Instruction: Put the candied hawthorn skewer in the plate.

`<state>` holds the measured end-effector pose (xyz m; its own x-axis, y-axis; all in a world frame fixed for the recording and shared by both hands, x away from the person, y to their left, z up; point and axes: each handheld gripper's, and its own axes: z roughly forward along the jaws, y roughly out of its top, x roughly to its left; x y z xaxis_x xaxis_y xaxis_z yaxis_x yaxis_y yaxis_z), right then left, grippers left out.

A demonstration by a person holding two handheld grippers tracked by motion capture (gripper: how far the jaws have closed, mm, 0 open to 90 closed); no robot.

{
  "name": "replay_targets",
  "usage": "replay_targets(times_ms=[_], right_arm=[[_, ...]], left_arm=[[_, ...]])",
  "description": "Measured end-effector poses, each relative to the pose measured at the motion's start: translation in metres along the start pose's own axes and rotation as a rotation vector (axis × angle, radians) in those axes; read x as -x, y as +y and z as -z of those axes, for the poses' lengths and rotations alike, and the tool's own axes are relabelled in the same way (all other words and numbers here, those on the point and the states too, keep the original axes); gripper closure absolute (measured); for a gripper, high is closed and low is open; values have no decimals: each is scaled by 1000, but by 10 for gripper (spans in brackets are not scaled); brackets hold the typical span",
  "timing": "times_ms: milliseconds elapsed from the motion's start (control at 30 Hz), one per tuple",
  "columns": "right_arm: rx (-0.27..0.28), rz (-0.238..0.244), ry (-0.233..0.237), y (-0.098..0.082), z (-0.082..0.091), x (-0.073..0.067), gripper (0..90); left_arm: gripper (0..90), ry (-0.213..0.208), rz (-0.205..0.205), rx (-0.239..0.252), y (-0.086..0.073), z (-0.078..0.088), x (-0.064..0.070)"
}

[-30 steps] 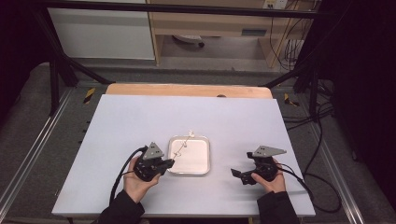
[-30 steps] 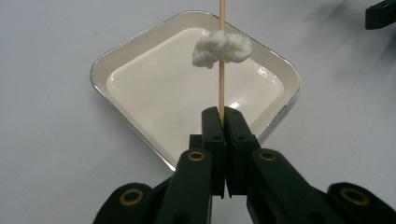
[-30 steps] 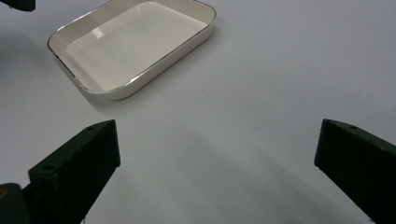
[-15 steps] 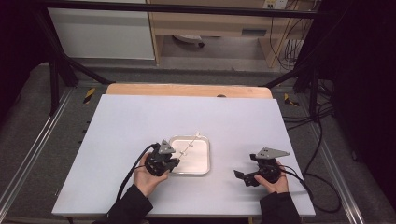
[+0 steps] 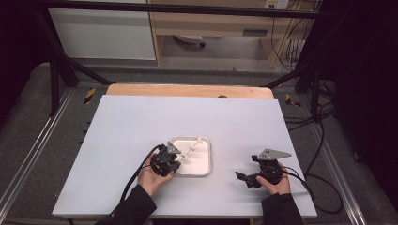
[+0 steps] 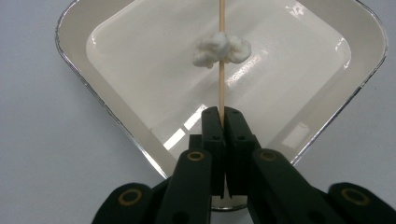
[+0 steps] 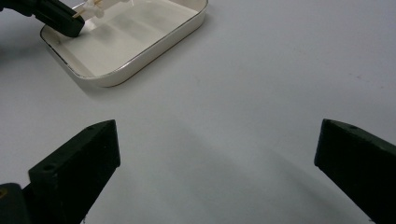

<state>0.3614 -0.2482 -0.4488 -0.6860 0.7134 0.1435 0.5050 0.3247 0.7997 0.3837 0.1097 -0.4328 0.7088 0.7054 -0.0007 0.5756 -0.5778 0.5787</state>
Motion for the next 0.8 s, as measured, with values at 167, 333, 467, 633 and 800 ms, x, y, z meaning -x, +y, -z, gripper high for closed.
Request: replay_targets(times_ms=[167,333,467,633,800], right_arm=[[-2,2,1,0,-1,0,9],[2,0,3,0,-1,0,9],[0,-2,0,0,-1,0,9],[5,-6,-3,1,1,0,9],[2,-9,-2,1,1,0,9]], left_arm=[[858,15,-3,-17,3,0,2],[813,4,-9,12,2,3,0],[729,-22,-9,51,1,11,-3],[622,-54,-7,91,-4,25,-13],[488,-65,-18,132,-12,40,-23]])
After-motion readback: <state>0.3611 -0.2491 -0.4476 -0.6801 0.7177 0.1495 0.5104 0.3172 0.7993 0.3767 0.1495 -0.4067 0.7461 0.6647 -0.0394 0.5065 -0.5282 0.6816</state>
